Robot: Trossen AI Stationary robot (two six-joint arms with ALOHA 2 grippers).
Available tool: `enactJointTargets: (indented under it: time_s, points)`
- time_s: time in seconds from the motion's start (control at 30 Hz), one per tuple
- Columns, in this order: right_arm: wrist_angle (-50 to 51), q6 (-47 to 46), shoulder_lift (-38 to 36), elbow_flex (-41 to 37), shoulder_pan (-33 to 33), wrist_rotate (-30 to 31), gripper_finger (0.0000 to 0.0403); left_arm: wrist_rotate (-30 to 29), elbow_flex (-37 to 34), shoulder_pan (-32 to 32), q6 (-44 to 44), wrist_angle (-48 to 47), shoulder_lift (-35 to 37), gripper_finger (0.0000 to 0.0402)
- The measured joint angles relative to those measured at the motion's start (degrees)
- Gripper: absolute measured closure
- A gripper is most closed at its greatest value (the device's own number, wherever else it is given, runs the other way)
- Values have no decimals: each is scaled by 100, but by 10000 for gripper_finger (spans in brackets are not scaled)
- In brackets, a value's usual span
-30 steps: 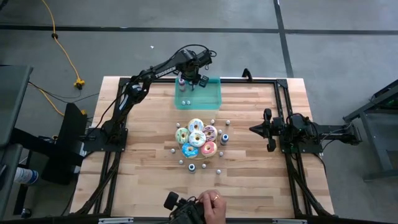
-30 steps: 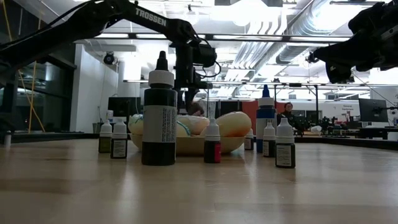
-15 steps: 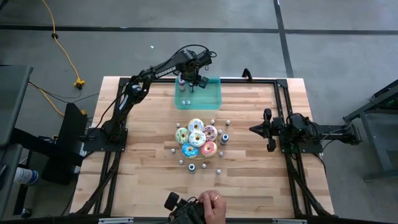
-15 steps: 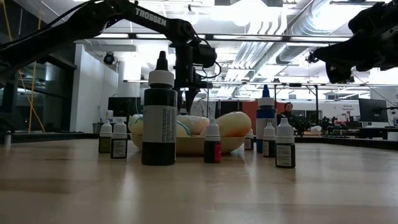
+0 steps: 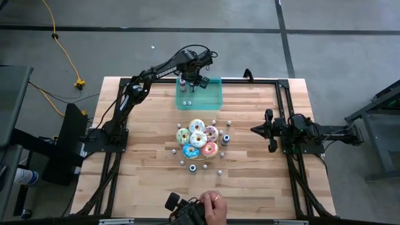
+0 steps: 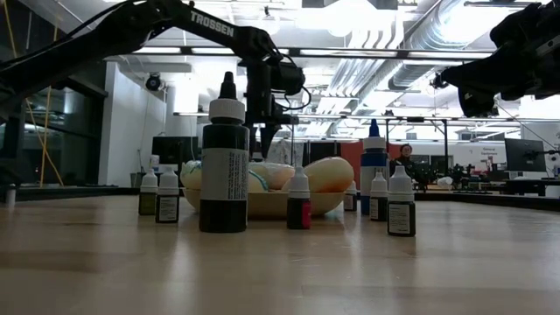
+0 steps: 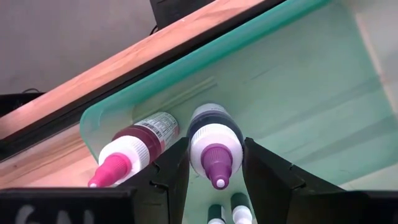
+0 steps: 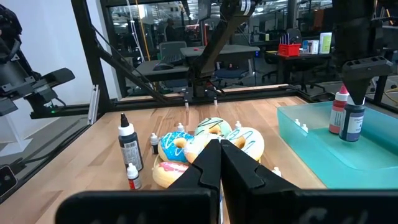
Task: Pick & Place food coloring
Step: Put the large violet food coloring bottle into the green container, then put the small purple food coloring bottle into the green container
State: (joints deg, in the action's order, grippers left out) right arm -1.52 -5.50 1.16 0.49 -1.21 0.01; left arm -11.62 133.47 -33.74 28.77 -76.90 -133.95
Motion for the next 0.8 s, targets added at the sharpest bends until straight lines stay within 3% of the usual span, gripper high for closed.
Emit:
enactJointTargets:
  time_s: [0.57, 0.8]
  points:
    - [0, 0, -2, 1, -2, -1, 402, -171, 0, -76, -27, 69, -11, 265]
    - [0, 0, 0, 1, -2, 0, 402, -144, 98, -102, -487, 410, -9, 265]
